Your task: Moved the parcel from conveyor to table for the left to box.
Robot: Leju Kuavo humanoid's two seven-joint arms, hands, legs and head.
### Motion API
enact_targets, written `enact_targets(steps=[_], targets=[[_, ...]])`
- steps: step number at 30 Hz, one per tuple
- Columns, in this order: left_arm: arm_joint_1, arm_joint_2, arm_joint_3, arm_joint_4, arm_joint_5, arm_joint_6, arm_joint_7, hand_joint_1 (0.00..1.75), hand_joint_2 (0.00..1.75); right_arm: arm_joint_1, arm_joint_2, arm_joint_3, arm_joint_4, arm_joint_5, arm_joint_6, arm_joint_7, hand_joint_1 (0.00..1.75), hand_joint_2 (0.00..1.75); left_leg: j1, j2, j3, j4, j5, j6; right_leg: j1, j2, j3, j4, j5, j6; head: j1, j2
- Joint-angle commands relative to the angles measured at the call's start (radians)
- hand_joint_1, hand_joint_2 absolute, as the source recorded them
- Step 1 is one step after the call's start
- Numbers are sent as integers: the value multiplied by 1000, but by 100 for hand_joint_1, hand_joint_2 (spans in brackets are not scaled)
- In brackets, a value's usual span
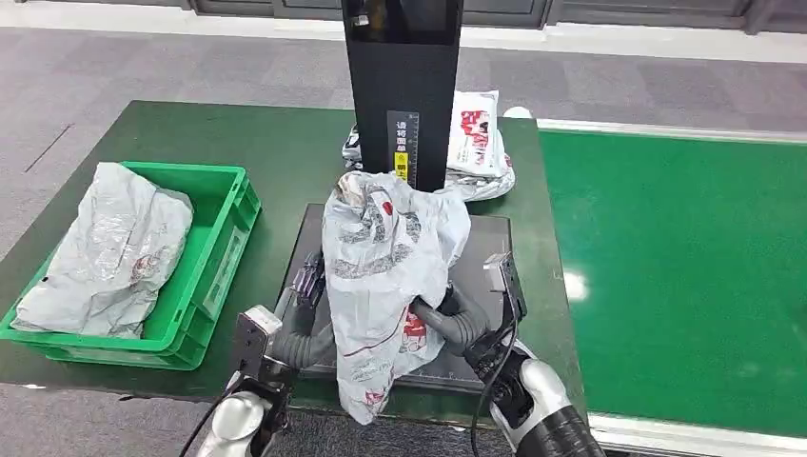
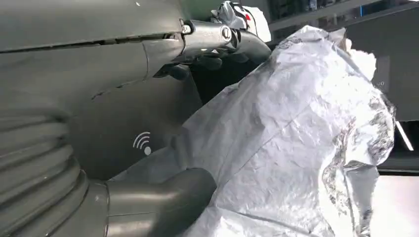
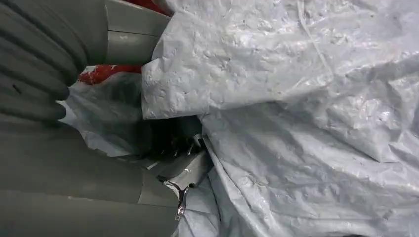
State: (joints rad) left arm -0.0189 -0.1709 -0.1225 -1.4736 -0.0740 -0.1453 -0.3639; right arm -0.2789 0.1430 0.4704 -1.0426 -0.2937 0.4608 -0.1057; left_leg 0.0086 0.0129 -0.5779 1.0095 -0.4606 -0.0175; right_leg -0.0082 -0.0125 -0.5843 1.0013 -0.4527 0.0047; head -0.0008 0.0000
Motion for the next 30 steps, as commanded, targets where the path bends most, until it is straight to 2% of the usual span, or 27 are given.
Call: enact_targets(steps=[1, 10, 19, 20, 21, 22, 25, 26, 30], targets=[[-13, 14, 17, 36, -1, 3, 2, 0, 175, -37, -46, 74, 77, -1, -4, 2, 0, 175, 0, -1, 2, -2, 1, 0, 0, 1, 2, -2, 1, 0, 0, 0], [-25, 22, 17, 56, -4, 9, -1, 0, 175, -35, -51, 87, 114, 6, -7, 10, 0, 175, 0, 0, 2, -1, 0, 0, 0, 1, 1, -1, 0, 0, 0, 0], [-14, 29, 14, 41, -9, 24, 0, 0, 175, -48, -86, 84, 195, 13, -19, -42, 0, 175, 0, -1, 2, -1, 0, 0, 0, 0, 2, -2, 0, 0, 0, 0], [-7, 1, 67, 12, -176, 277, -60, 0, 175, 12, -116, -24, 106, -8, -128, -202, 0, 175, 0, -1, 2, -2, 1, 0, 0, 0, 2, -2, 1, 0, 0, 0], [-3, 7, 100, -39, -221, 414, -64, 0, 175, 67, -167, -81, -4, -25, -104, -190, 0, 175, 0, -1, 3, -3, 1, 1, 0, 1, 2, -3, 1, 0, 0, 0], [5, 14, 126, -96, -253, 458, -52, 0, 175, 126, -193, -154, -112, -30, -66, -146, 0, 175, 0, -4, 1, -2, 1, 1, 0, -2, 3, -2, 0, 0, 0, 0], [21, 6, 179, -222, -391, 656, -80, 0, 175, 205, -153, -292, -257, -23, -22, -124, 0, 175, 0, -8, -1, 0, 0, 1, 0, -6, 1, 0, -2, 0, 0, 0], [21, -2, 195, -249, -472, 735, -84, 0, 175, 210, -130, -321, -283, -35, -3, -148, 0, 175, 0, -4, -1, 1, 0, 0, 0, -3, -1, 0, -1, 0, 0, 0], [31, -15, 198, -321, -576, 801, -30, 0, 175, 207, -86, -370, -345, -45, 7, -137, 0, 175, 0, -2, -3, 1, -1, 1, 0, 0, -3, 1, -1, 0, 0, 0]])
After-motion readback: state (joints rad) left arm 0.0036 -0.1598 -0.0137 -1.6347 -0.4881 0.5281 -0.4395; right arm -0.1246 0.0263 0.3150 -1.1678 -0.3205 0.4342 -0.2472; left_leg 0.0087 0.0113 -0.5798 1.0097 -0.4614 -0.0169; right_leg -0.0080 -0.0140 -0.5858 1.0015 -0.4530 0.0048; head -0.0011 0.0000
